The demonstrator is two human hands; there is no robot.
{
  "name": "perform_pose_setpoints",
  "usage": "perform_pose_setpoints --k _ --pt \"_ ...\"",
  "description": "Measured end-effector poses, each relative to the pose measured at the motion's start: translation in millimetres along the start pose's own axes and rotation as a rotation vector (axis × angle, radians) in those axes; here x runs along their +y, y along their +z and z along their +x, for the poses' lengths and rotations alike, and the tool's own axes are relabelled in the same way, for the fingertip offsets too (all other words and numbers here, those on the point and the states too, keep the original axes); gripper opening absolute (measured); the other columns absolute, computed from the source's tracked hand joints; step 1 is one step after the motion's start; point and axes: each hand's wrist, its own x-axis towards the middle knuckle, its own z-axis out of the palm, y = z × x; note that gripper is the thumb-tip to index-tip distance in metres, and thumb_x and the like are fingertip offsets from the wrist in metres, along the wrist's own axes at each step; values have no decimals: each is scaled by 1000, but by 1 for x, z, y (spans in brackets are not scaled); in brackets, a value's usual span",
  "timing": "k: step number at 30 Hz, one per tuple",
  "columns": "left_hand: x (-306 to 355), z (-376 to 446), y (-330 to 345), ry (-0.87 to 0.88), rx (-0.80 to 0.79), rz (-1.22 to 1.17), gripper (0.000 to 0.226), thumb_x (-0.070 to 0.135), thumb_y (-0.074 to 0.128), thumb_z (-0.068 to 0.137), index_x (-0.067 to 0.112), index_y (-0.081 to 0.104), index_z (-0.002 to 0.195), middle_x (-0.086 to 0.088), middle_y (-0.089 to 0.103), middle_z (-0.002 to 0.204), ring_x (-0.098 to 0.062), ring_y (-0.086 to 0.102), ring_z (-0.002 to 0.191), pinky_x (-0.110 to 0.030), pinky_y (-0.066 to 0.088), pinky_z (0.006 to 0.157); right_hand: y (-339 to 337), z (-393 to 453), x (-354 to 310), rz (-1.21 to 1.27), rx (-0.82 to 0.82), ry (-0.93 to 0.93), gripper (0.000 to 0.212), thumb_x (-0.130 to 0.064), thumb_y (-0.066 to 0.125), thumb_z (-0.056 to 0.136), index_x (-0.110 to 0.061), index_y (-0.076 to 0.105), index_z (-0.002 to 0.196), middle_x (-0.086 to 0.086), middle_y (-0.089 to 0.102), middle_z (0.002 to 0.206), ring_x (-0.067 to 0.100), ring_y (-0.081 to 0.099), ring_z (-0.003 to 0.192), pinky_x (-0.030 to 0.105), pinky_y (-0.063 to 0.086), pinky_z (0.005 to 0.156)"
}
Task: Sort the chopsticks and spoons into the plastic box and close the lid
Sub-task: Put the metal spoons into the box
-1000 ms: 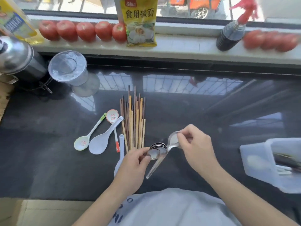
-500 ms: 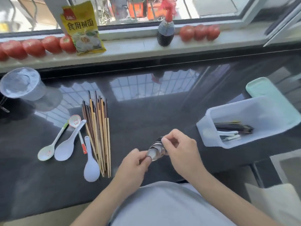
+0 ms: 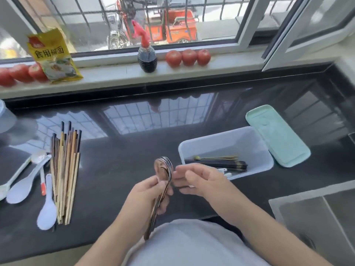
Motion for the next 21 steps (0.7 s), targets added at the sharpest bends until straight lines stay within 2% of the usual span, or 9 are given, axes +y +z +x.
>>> perform_pose_setpoints --k 2,4,6,9,11,14,17,19,21 --pt "11 3 27 -59 -17 -309 29 12 48 94 -2 68 110 -8 56 73 -17 38 51 -27 21 49 -28 0 -5 -13 58 1 20 -14 51 106 -14 68 115 2 76 107 19 73 98 38 58 94" --pt "20 5 46 -47 -40 -490 40 18 48 85 -2 66 114 -8 54 76 -17 35 51 -29 18 51 -50 3 -6 -63 123 9 17 -12 53 103 -14 70 106 4 75 101 21 74 86 41 60 90" --pt "27 5 62 -29 -37 -547 41 12 43 83 -2 63 115 -8 51 77 -17 35 52 -27 21 48 -65 5 -6 -115 148 23 16 -11 54 101 -14 70 98 3 75 91 22 75 77 44 62 85" --pt "25 8 76 29 118 -440 22 1 43 99 -1 61 110 -6 50 73 -13 36 49 -22 24 42 -78 6 -8 -214 72 42 16 -11 56 98 -15 69 90 3 74 82 24 74 72 41 63 77" --pt "20 12 77 56 210 -388 13 7 48 104 2 59 109 -5 50 72 -11 36 49 -21 24 42 -94 16 -4 -464 74 23 18 -16 55 98 -21 70 89 -2 75 82 19 73 76 38 61 78" --pt "14 18 68 8 295 -478 11 13 48 106 5 55 107 -3 48 68 -11 35 47 -20 25 39 -136 53 9 -1024 166 11 23 -22 50 100 -29 73 96 -10 72 94 20 66 91 37 56 82" --pt "9 23 61 -43 361 -604 12 17 46 107 8 53 103 0 42 64 -10 30 44 -20 24 37 -163 90 17 -1456 -9 94 25 -8 47 95 -22 67 89 3 69 95 30 63 91 34 49 65" --pt "6 29 62 -73 385 -629 12 18 46 107 9 52 102 1 39 64 -9 28 43 -20 24 36 -167 109 19 -1711 -114 66 21 -2 50 93 -15 63 103 8 67 104 31 63 97 33 43 67" --pt "5 33 66 -83 395 -631 11 18 47 107 9 52 102 1 39 64 -9 28 43 -20 23 35 -165 126 22 -1854 -191 -12 25 1 54 92 -10 60 114 8 66 110 29 65 101 33 41 69"
